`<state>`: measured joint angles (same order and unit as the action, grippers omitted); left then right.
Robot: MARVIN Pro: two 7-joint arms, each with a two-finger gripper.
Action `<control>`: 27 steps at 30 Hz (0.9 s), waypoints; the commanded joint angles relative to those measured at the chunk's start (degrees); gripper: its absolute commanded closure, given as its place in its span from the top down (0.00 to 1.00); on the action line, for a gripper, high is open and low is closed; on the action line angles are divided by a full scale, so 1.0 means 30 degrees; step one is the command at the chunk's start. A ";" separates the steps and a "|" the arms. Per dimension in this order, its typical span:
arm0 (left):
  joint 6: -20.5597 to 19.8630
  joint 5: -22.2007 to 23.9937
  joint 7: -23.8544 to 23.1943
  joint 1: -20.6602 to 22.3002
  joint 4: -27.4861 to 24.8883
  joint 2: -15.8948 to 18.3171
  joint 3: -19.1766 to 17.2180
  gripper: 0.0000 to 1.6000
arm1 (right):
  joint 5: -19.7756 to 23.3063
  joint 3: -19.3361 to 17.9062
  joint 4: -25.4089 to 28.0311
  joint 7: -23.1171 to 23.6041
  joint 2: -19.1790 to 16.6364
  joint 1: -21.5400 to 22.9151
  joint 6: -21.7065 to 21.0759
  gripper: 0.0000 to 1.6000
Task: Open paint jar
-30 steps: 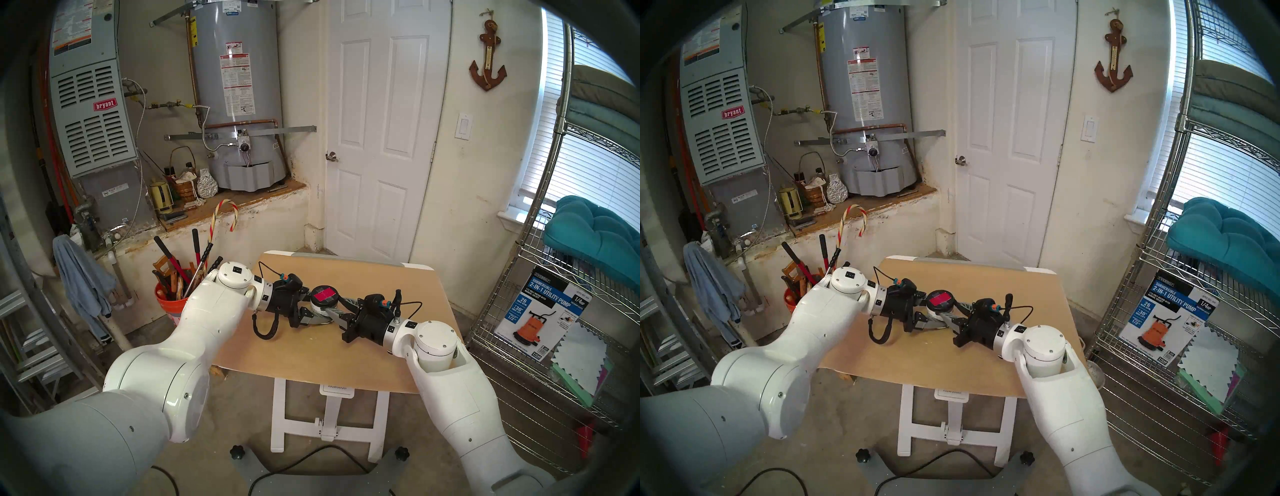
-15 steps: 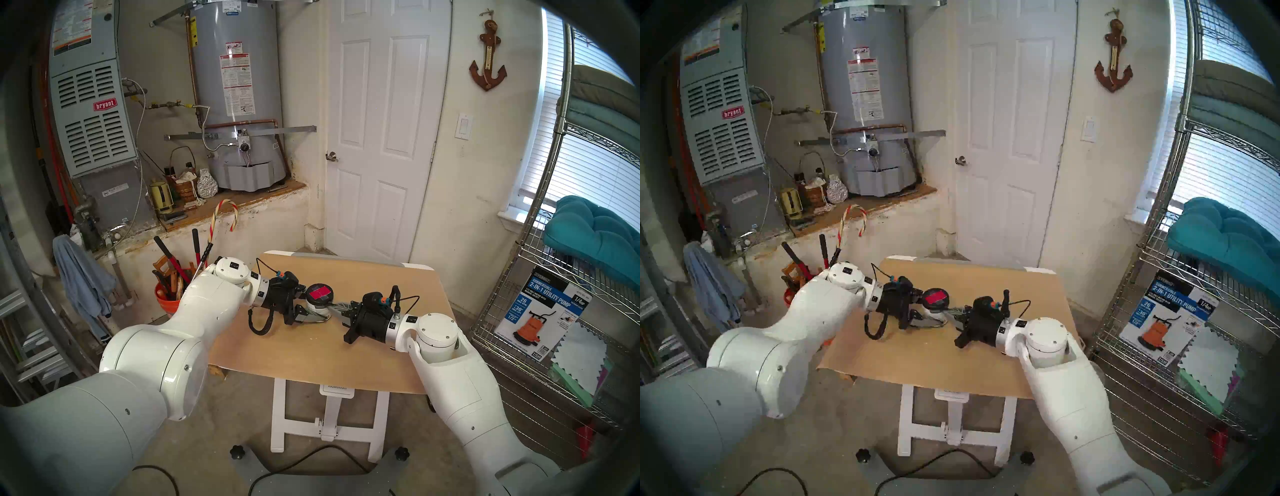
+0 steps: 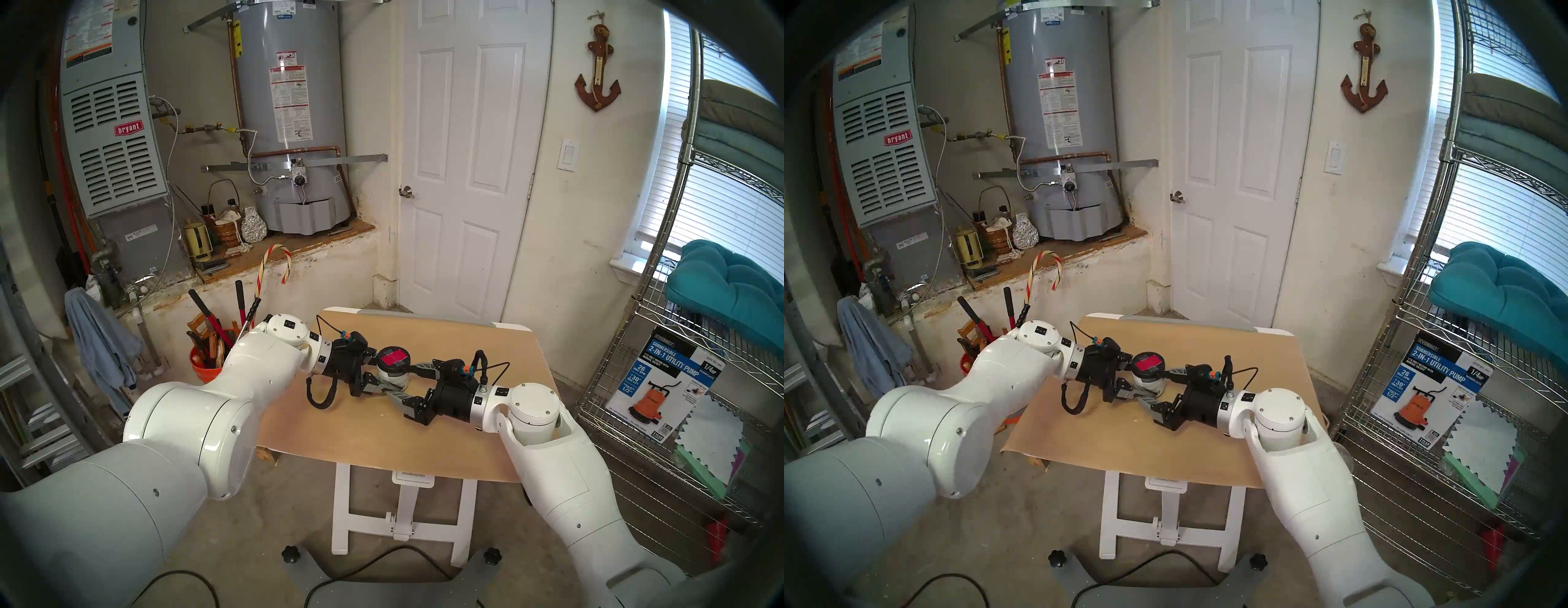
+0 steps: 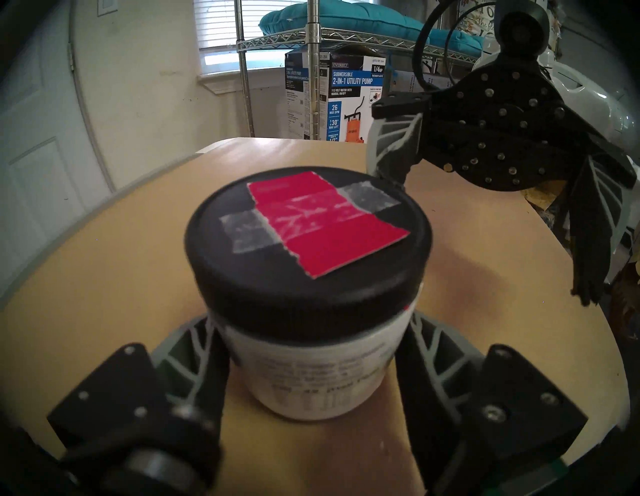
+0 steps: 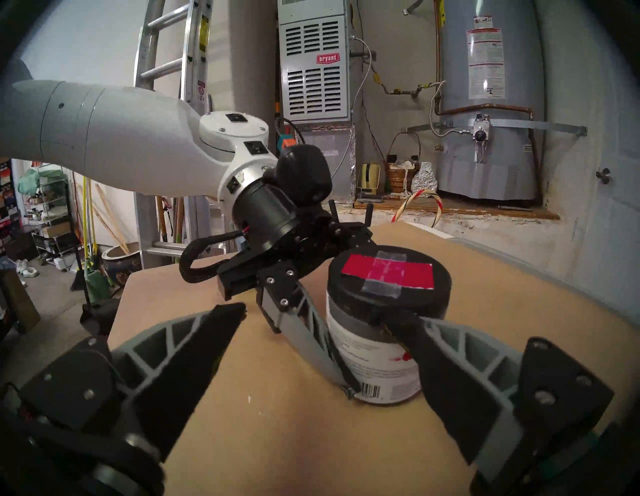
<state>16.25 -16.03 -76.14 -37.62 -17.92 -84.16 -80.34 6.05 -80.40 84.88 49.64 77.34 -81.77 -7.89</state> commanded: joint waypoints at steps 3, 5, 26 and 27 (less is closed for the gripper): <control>0.0373 0.0109 0.0930 -0.0367 0.0107 -0.0749 -0.0086 0.00 | 0.0682 -0.1535 0.2596 -0.1555 0.0635 -0.1073 -0.0506 1.00; 0.0434 0.0175 0.0978 -0.0416 0.0061 -0.0885 -0.0128 0.00 | 0.0492 -0.1712 0.3019 -0.2329 0.0987 -0.1553 -0.0355 1.00; -0.0902 0.0267 0.3150 -0.2300 -0.2224 -0.1991 -0.0265 0.00 | -0.1733 0.0053 0.5376 -0.8250 0.3675 -0.4223 -0.0469 1.00; -0.1061 0.0232 0.3209 -0.2457 -0.2477 -0.1991 -0.0251 0.00 | -0.1871 0.0062 0.5450 -0.8564 0.3767 -0.4289 -0.0345 1.00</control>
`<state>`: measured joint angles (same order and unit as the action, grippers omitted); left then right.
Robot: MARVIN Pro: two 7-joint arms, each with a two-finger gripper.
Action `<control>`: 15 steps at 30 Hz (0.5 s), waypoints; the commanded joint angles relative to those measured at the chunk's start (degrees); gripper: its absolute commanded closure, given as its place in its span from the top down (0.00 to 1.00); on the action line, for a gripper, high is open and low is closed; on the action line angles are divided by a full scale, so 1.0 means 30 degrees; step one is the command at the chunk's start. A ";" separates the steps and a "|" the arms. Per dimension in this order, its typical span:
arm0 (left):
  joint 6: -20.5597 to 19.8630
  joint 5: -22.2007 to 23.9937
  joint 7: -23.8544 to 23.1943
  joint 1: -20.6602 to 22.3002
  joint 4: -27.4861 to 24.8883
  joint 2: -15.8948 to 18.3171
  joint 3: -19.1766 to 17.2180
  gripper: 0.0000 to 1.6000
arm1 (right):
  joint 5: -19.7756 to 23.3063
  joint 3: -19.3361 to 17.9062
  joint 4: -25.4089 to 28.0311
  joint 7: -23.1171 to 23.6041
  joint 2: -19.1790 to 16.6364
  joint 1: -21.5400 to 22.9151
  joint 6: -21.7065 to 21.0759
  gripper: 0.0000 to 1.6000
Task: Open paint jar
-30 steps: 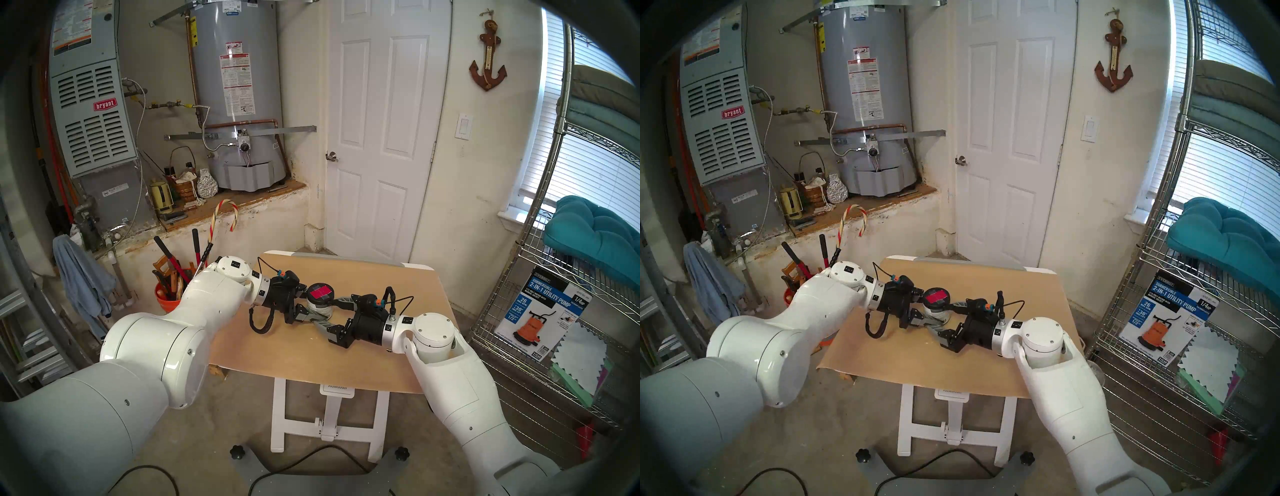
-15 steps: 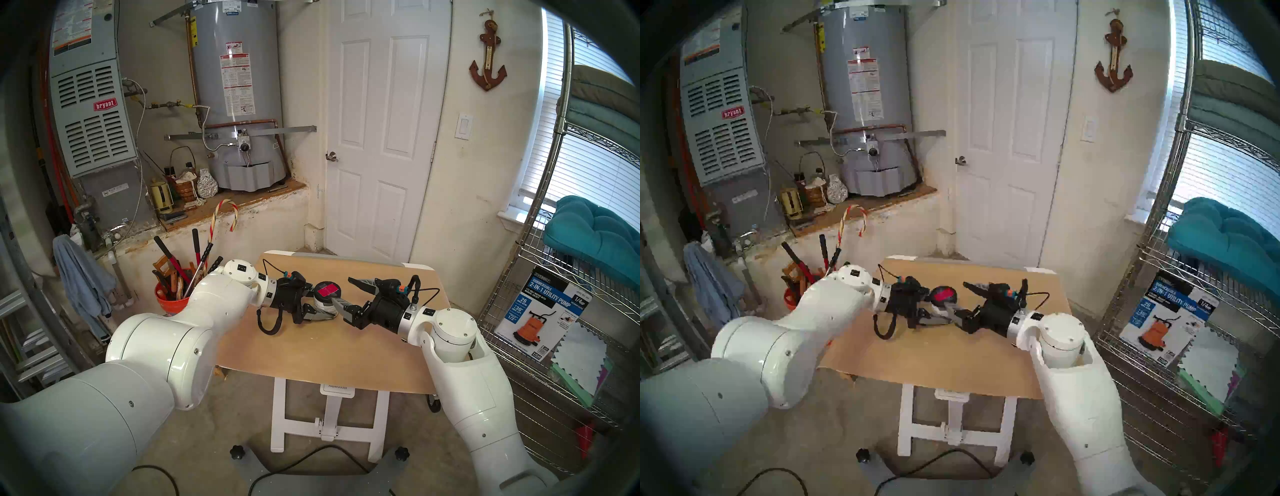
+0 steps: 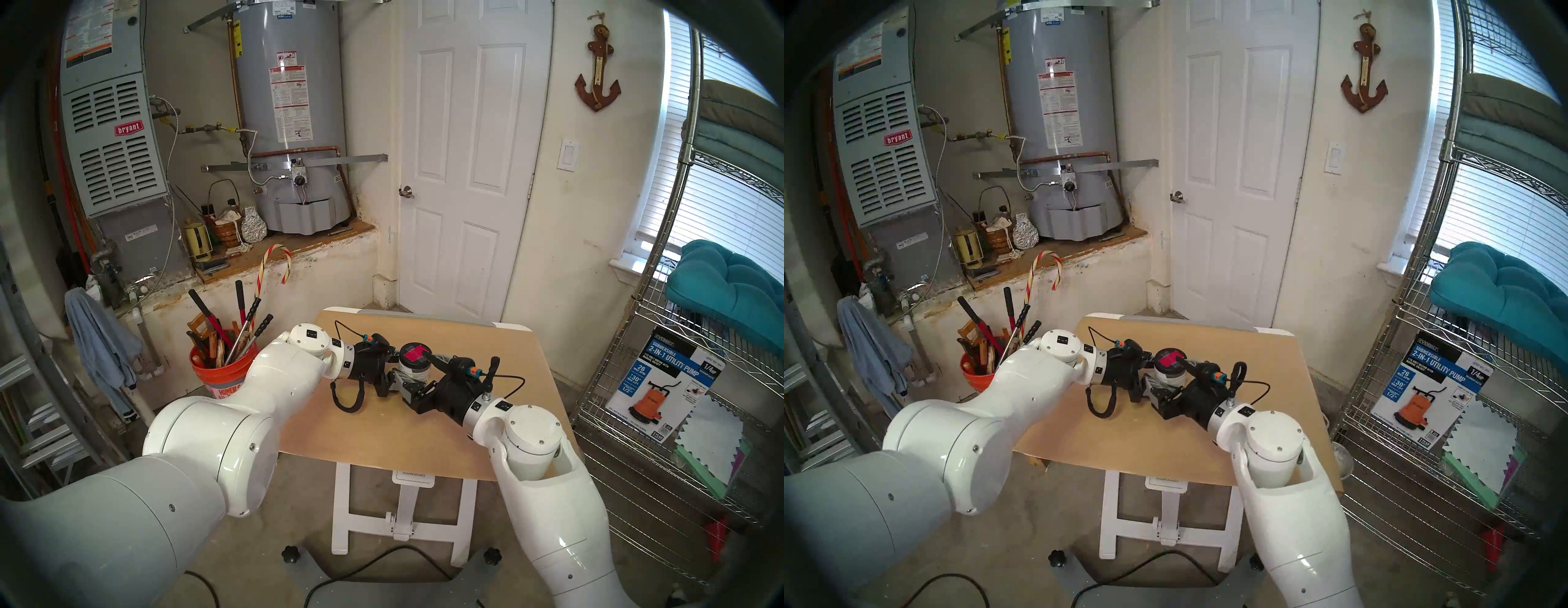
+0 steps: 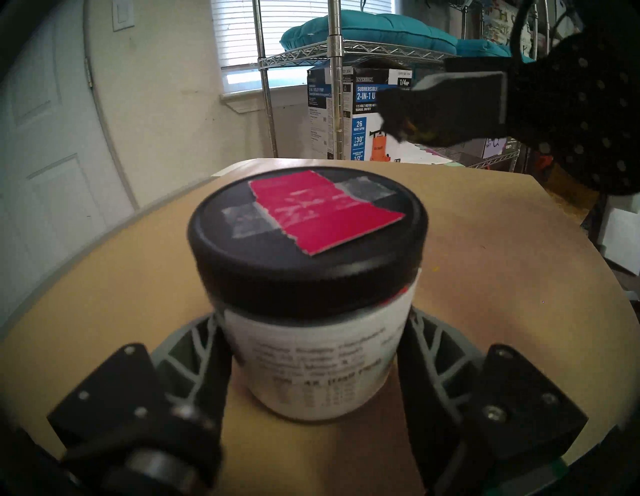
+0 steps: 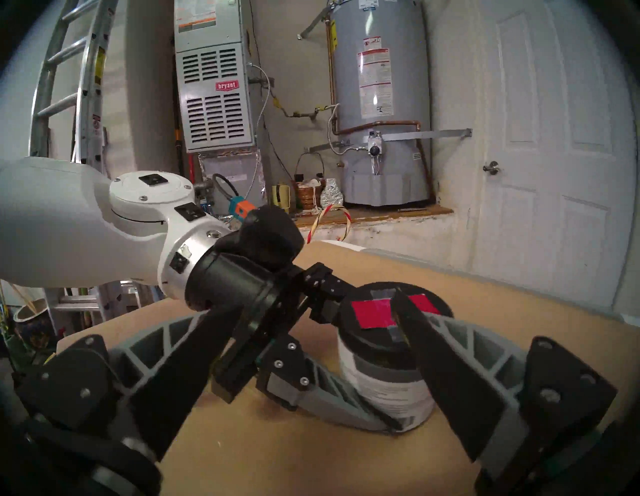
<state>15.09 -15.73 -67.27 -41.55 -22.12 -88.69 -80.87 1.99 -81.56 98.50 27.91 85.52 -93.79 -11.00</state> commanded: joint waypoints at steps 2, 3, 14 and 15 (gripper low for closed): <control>-0.0920 0.0133 0.0229 -0.1475 -0.1600 -0.0453 -0.0079 0.00 | -0.0877 0.0490 0.1014 -0.1897 0.1142 -0.0386 0.0986 1.00; -0.0999 0.0128 0.0226 -0.1607 -0.1804 -0.0430 -0.0073 0.00 | -0.0953 0.0510 0.1022 -0.2112 0.1159 -0.0419 0.1137 1.00; -0.2753 -0.0022 0.0193 -0.3521 -0.5542 0.0021 0.0012 0.00 | -0.1886 0.0554 0.0746 -0.3184 0.1085 -0.0493 0.1983 1.00; -0.3004 -0.0048 0.0208 -0.3784 -0.6076 0.0067 0.0012 0.00 | -0.1945 0.0542 0.0653 -0.3275 0.1114 -0.0470 0.2047 1.00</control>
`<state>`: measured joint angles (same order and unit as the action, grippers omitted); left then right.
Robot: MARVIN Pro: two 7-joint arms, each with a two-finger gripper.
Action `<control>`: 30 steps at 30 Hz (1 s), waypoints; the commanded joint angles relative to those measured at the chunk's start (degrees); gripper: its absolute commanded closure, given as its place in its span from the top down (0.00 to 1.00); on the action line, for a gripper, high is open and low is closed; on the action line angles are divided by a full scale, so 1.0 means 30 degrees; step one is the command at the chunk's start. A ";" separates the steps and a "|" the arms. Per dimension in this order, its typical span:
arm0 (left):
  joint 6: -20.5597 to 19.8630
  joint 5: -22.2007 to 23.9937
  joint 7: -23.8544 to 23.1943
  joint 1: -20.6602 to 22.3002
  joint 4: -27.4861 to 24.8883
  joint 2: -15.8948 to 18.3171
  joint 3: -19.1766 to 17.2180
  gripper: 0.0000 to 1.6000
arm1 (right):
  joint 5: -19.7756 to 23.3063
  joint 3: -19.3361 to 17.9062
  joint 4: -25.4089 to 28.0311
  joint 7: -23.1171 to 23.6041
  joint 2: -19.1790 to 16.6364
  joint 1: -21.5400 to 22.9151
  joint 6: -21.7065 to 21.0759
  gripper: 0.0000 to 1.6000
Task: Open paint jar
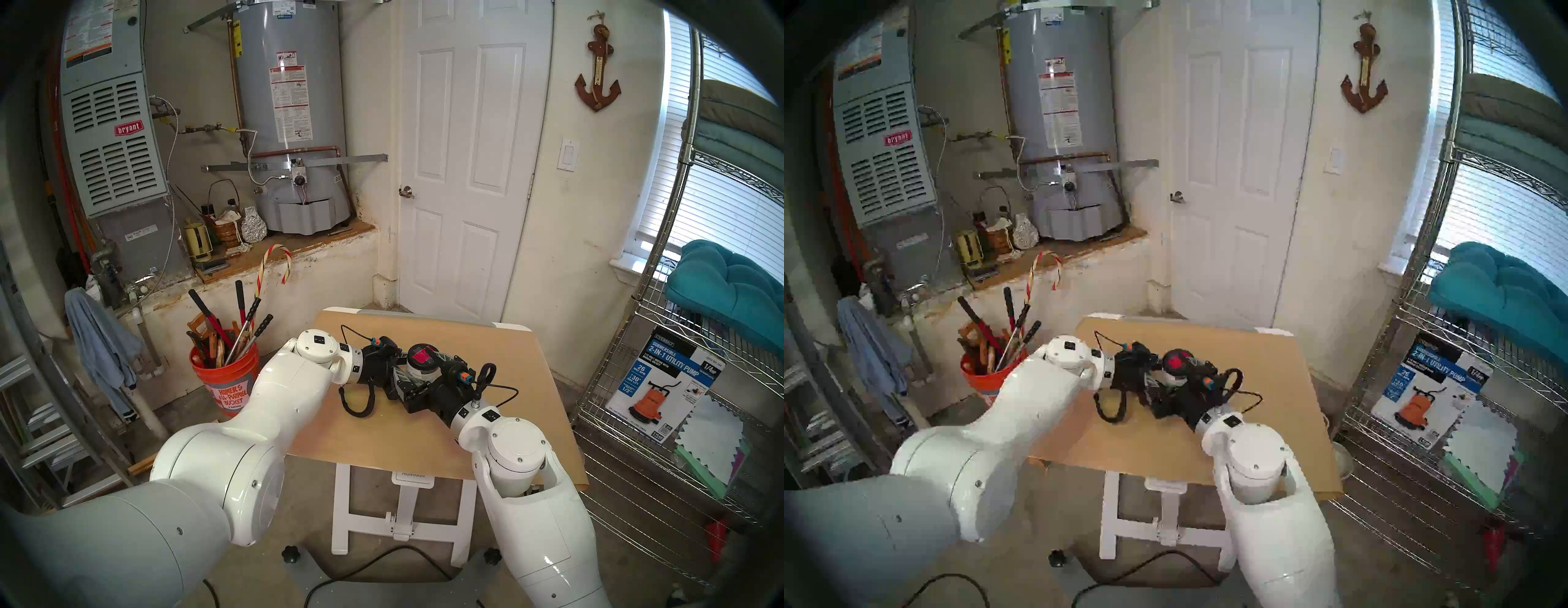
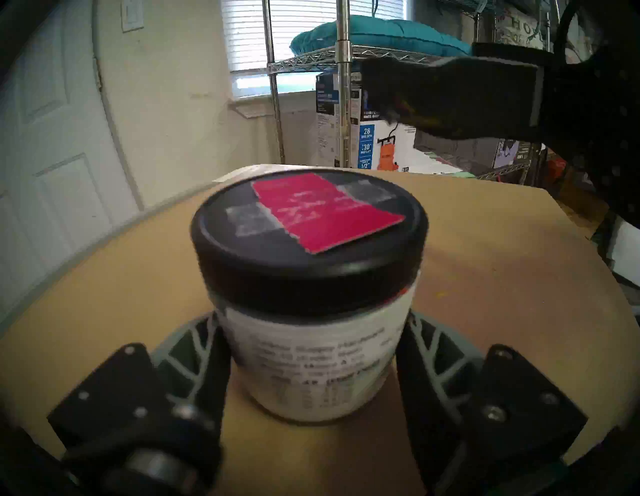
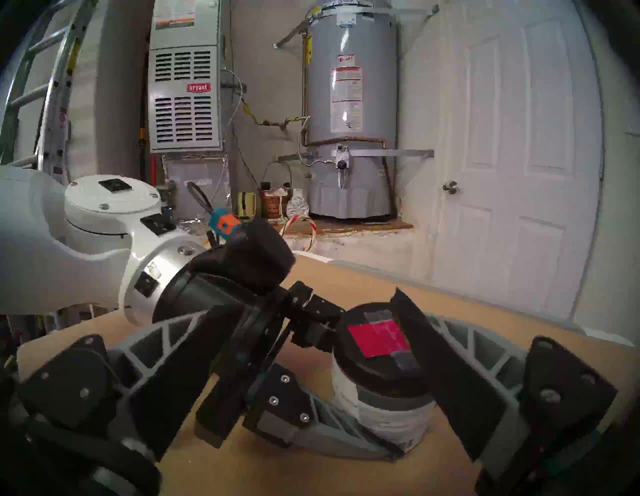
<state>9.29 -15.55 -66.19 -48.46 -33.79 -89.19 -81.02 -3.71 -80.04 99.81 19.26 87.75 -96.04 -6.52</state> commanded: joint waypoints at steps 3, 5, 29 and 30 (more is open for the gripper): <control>-0.1430 -0.0134 -0.0146 -0.1787 -0.2836 0.0280 0.0061 0.00 | -0.0217 0.0039 -0.0333 -0.0691 0.0487 0.0475 0.0817 1.00; -0.1826 -0.0191 -0.0116 -0.2208 -0.3666 0.0346 0.0072 0.00 | -0.0154 -0.0011 -0.0683 -0.0794 0.0623 0.0651 0.0848 1.00; -0.4158 -0.0814 0.0500 -0.4324 -0.7746 0.0730 -0.0036 0.00 | 0.0119 -0.0539 -0.2285 -0.1219 0.0907 0.1644 0.0802 1.00; -0.4157 -0.0827 0.0505 -0.4316 -0.7731 0.0733 -0.0042 0.00 | 0.0173 -0.0559 -0.2193 -0.1064 0.0809 0.1654 0.0649 1.00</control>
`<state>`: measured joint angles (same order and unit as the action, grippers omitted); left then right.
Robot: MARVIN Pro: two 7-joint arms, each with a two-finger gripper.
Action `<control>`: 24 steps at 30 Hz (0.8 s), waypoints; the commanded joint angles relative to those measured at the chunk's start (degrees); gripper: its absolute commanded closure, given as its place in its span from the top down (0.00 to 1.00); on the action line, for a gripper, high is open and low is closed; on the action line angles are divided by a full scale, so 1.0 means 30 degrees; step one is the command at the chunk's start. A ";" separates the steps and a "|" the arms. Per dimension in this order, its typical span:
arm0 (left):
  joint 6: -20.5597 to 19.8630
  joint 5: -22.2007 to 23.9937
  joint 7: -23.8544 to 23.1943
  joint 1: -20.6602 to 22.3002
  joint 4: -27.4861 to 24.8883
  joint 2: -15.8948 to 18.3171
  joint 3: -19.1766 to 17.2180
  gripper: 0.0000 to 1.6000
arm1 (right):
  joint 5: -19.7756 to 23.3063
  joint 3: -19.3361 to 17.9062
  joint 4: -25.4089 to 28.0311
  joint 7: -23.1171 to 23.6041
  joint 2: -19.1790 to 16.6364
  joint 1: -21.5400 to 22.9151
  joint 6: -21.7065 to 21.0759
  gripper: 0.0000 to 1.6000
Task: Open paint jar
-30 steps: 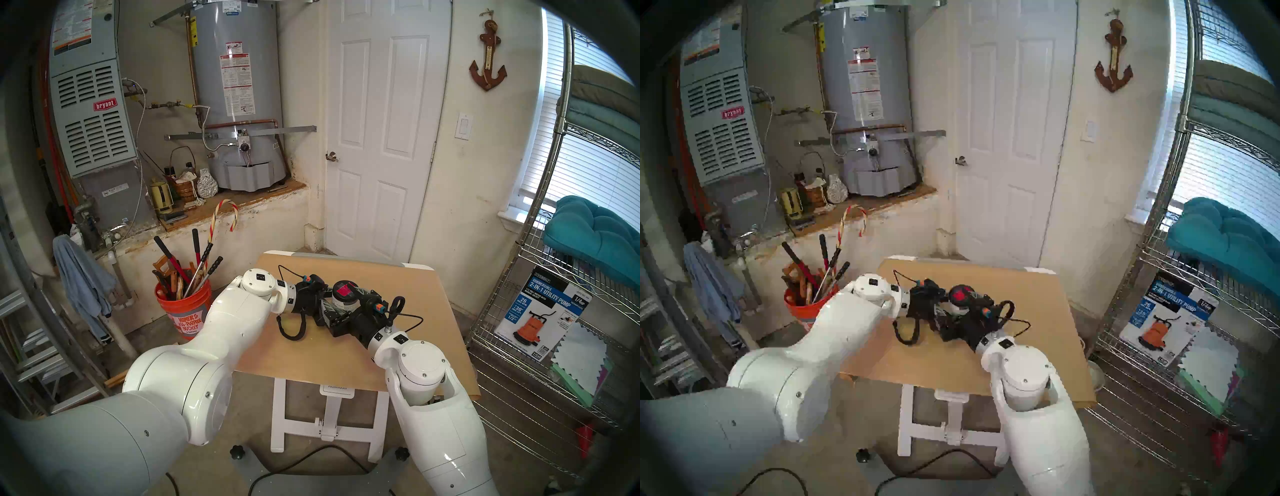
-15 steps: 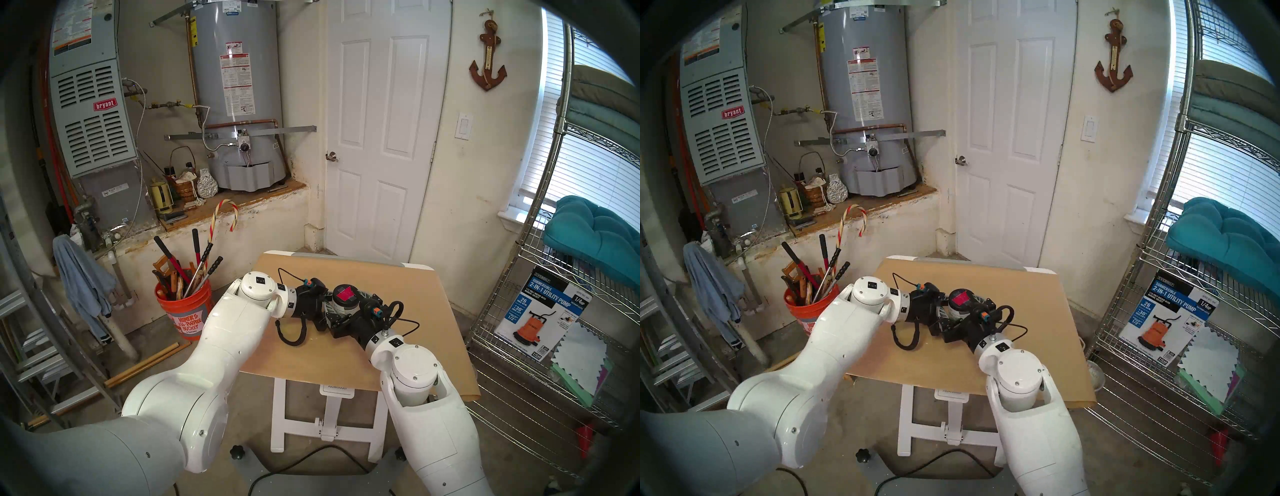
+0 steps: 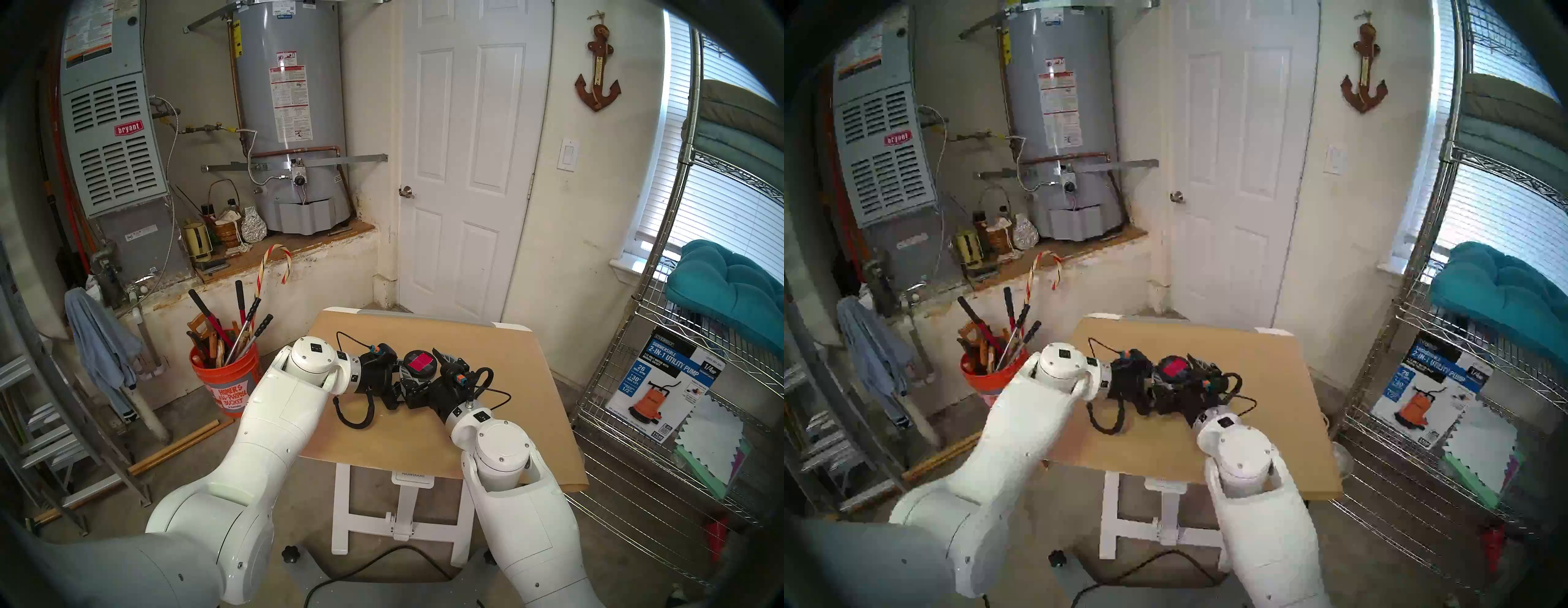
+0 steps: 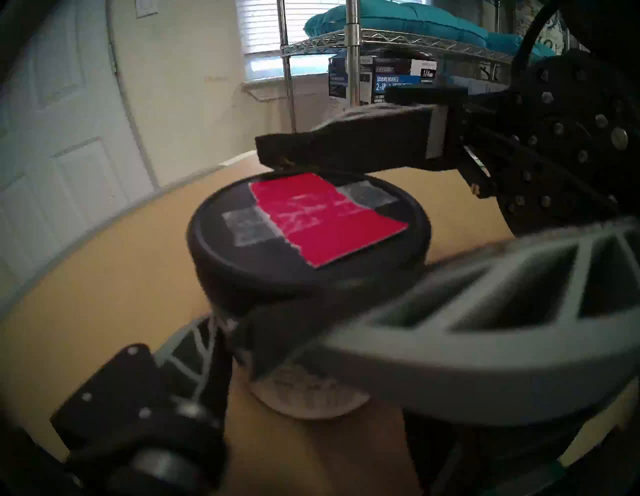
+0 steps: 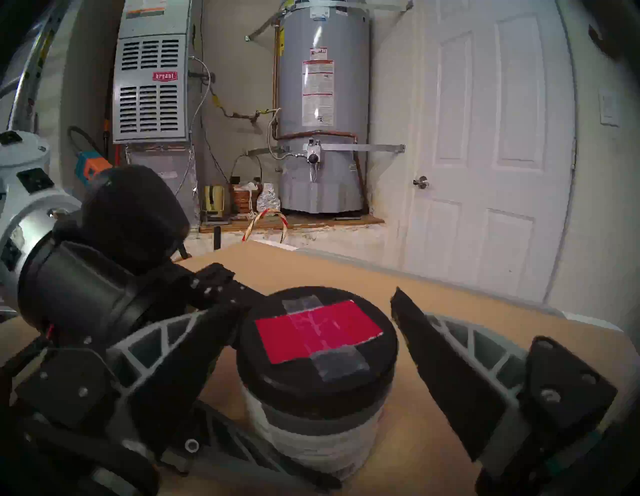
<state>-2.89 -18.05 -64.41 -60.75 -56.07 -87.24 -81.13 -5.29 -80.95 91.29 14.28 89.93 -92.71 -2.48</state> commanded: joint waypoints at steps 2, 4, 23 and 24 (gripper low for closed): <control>-0.0069 -0.0014 -0.0081 -0.0175 -0.0229 0.0099 -0.0017 0.00 | 0.1422 -0.0507 0.0772 0.1112 0.0164 0.0520 -0.1192 1.00; 0.0009 -0.0009 -0.0136 -0.0119 -0.0152 0.0121 -0.0008 0.00 | 0.1221 -0.0464 0.0802 0.1222 -0.0040 0.0547 -0.1211 1.00; 0.0143 -0.0004 -0.0365 0.0087 0.0157 0.0139 -0.0142 0.00 | 0.1272 -0.0586 0.0392 0.2090 -0.0042 0.0841 -0.1705 1.00; 0.0138 -0.0001 -0.0378 0.0102 0.0167 0.0145 -0.0154 0.00 | 0.1284 -0.0581 0.0360 0.2205 -0.0106 0.0880 -0.1671 1.00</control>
<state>-2.39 -18.08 -65.33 -60.58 -55.56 -87.20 -81.44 -1.06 -83.18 91.45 20.32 89.97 -91.62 -7.32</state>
